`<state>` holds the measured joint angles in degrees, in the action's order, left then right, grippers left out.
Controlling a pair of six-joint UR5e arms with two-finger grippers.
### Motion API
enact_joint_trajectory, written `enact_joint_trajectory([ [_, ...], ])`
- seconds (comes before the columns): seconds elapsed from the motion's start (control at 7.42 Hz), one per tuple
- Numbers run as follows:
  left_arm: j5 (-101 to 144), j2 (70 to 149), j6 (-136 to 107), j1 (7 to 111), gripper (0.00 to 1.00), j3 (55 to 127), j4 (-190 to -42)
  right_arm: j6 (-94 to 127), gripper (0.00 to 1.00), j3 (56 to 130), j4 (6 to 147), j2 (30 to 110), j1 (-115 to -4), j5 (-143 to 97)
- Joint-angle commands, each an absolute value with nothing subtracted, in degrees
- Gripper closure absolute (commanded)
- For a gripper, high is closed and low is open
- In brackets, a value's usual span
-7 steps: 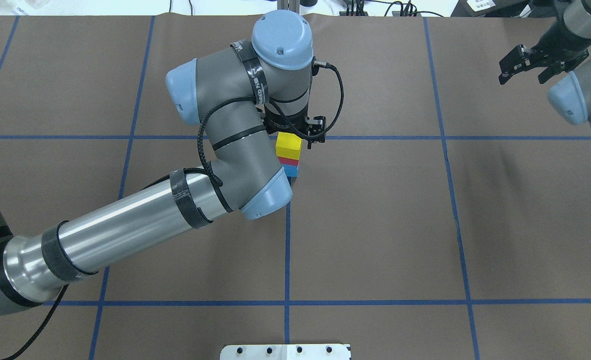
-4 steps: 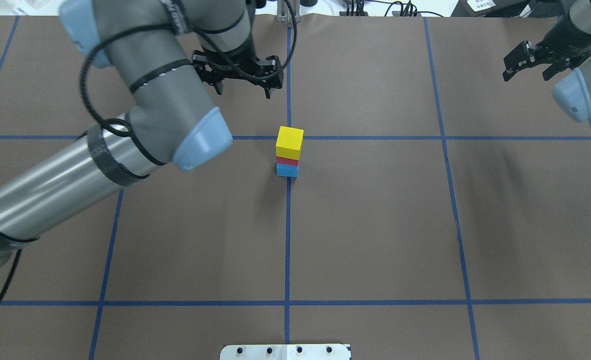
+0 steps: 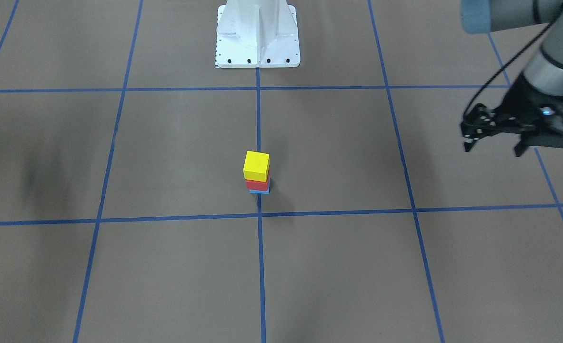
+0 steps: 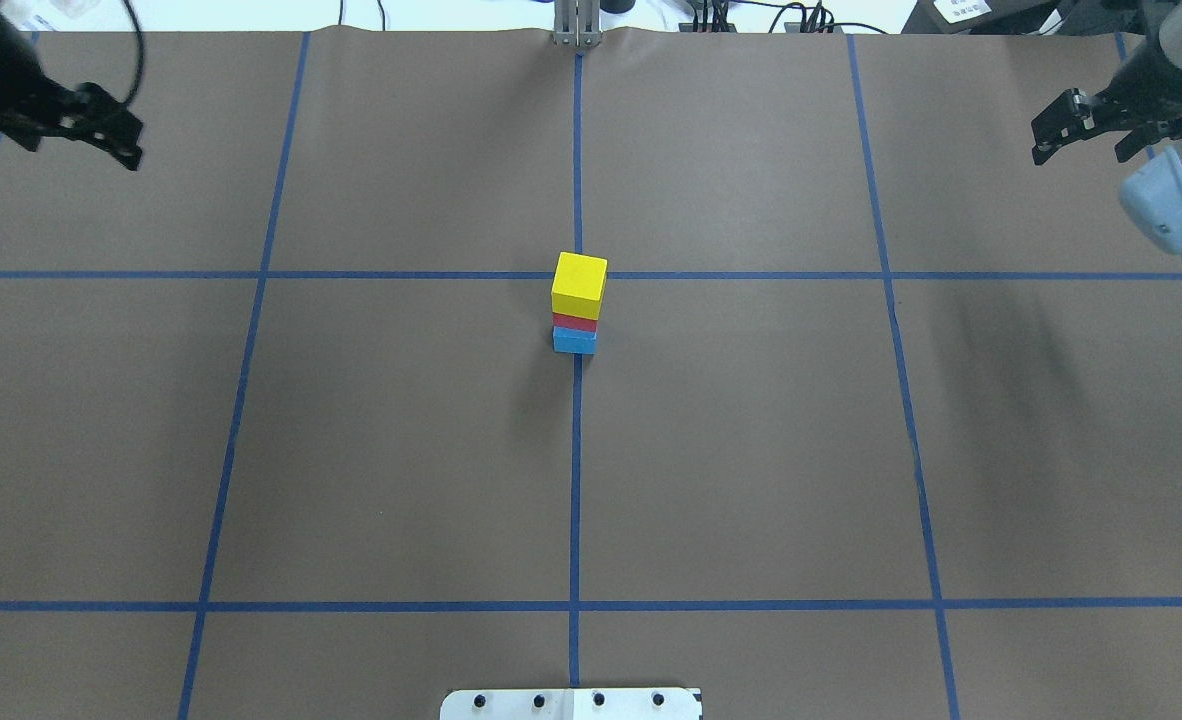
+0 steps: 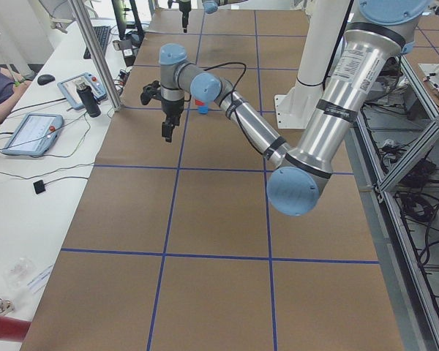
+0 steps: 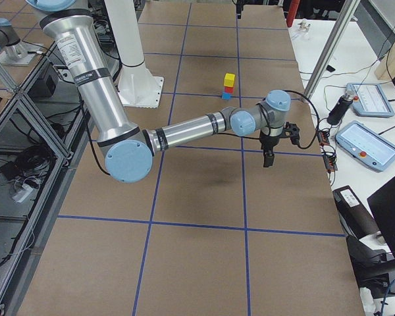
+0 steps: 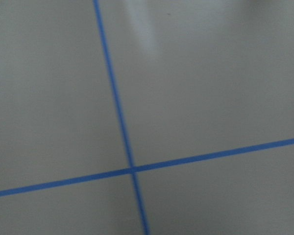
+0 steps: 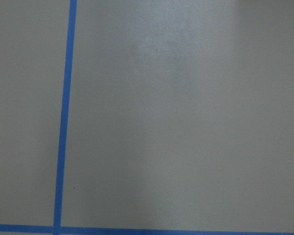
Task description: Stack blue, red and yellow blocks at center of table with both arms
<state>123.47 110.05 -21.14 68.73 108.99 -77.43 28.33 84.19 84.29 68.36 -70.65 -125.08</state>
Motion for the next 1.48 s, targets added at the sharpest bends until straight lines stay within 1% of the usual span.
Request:
enact_joint_trajectory([
  [0.0, 124.8, 103.28, -3.74, 79.23, 0.0, 101.29, -78.3, 27.95, 0.01, 84.55, 83.41, 71.78, -74.77, -124.18],
  [0.27, 125.07, 100.82, 6.81, 84.88, 0.0, 95.21, -82.25, 12.47, 0.01, 84.81, 83.49, 77.32, -81.96, -133.12],
  [0.54, 131.54, 98.54, 7.9, 88.49, 0.0, 91.69, -85.75, 4.26, 0.01, 85.16, 83.49, 82.86, -87.08, -133.5],
  [0.67, 131.66, 94.96, 8.61, 88.42, 0.0, 90.71, -90.48, 4.22, 0.01, 85.34, 83.58, 84.88, -87.19, -133.59],
  [0.81, 131.66, 93.44, 8.61, 88.5, 0.0, 87.74, -95.75, 4.22, 0.01, 86.21, 83.67, 86.38, -87.88, -134.64],
  [0.94, 131.57, 91.95, 8.44, 88.51, 0.0, 87.19, -99.98, 4.22, 0.01, 86.66, 83.67, 87.35, -88.59, -135.0],
  [1.35, 131.22, 92.37, 7.39, 88.42, 0.0, 85.78, -100.55, 4.39, 0.01, 89.03, 83.85, 90.17, -89.21, -134.13],
])
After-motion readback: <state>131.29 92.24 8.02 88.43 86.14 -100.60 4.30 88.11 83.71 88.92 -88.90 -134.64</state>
